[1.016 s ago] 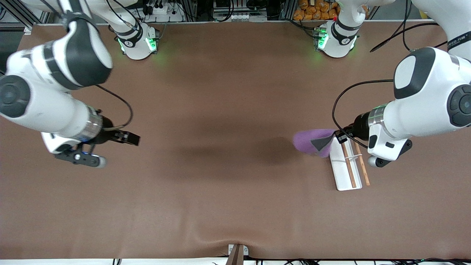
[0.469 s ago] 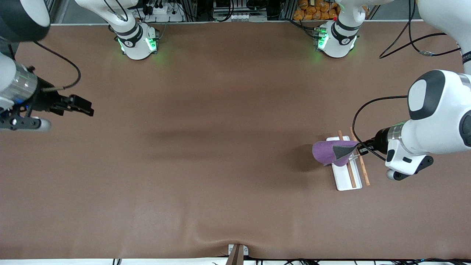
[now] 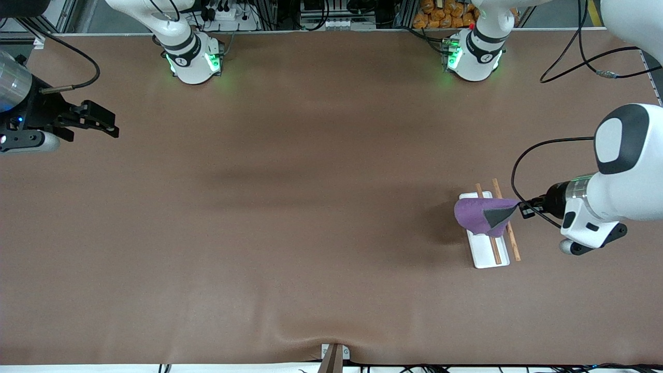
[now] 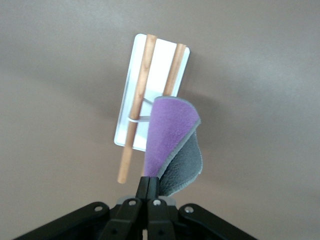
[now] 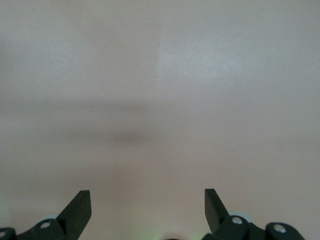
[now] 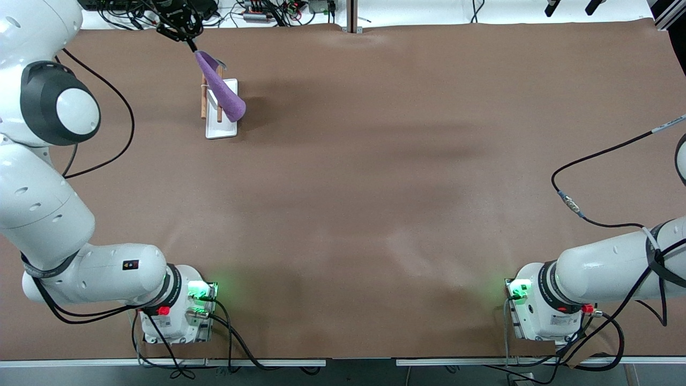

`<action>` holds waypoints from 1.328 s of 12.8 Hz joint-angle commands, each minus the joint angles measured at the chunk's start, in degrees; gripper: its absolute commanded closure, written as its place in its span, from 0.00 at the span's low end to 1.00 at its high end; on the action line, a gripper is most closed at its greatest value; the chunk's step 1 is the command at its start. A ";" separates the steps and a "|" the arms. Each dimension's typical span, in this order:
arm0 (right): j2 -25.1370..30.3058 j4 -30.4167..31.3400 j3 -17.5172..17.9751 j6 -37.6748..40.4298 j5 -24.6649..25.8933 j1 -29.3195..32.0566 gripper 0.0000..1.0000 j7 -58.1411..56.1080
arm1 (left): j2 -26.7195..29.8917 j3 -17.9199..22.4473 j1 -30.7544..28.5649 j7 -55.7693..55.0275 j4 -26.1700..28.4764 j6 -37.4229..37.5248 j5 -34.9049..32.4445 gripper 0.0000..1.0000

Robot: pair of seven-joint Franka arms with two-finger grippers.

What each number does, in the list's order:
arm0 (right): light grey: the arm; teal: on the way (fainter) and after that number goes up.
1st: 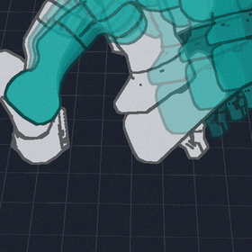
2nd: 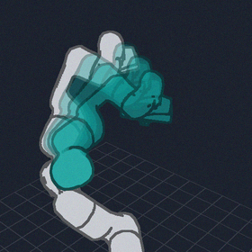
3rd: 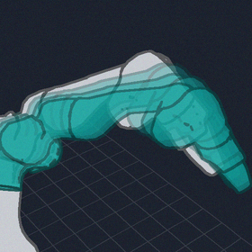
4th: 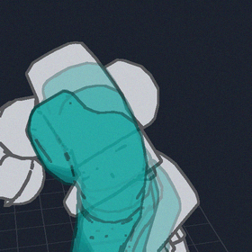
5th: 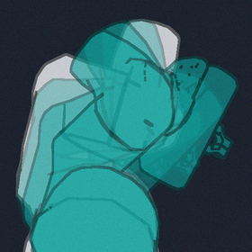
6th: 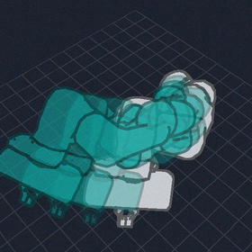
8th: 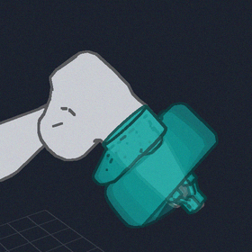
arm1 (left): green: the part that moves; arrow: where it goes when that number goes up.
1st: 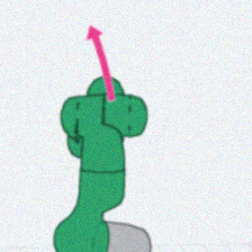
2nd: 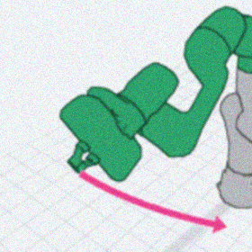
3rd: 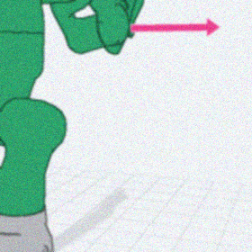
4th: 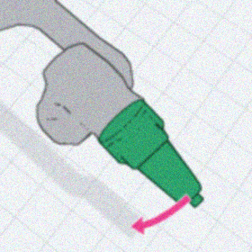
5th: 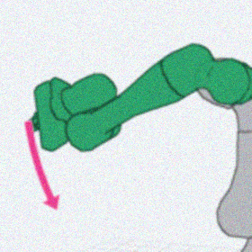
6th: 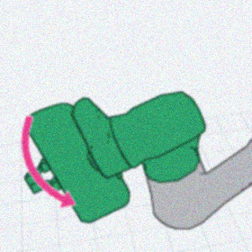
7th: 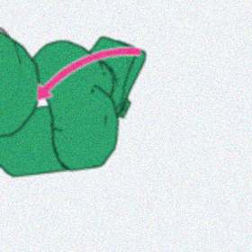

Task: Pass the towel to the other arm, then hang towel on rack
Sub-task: 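Carry the towel with the left gripper over the wooden dowel rack, then lower the towel onto the dowels and open the left gripper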

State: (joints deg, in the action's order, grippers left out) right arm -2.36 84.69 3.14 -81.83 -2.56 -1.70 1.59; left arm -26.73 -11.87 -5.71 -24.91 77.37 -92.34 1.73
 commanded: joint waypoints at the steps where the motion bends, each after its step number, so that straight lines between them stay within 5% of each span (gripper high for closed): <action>1: 2.01 0.92 0.11 2.98 0.71 0.30 0.00 -1.07 | 1.33 -0.61 -4.03 6.17 1.47 0.85 -1.12 1.00; 12: 1.57 -1.10 -2.26 6.69 3.00 4.60 0.00 -7.58 | -1.75 -0.61 -9.14 11.55 2.26 0.67 -0.94 1.00; 13: 1.83 -1.02 -2.26 6.69 3.00 4.34 0.00 -3.74 | -1.75 -0.61 -9.06 11.55 2.26 0.67 -0.94 0.72; 14: 1.92 -1.02 -1.91 6.69 2.91 4.08 0.00 -0.40 | -1.75 -0.61 -8.88 11.12 2.26 0.85 -0.94 0.29; 15: 1.92 -1.10 -2.00 6.16 2.04 3.99 0.00 -0.10 | -1.58 -0.61 -8.88 11.29 2.17 0.93 -0.94 0.00; 17: 2.01 -1.10 -2.17 3.62 0.89 4.43 0.00 -0.19 | -0.87 -0.79 -8.62 11.29 1.82 0.94 -1.03 0.00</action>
State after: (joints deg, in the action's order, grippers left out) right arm -1.31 83.51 0.77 -76.85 -0.41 2.19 0.00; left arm -28.67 -12.02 -14.19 -13.76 79.60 -91.95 1.71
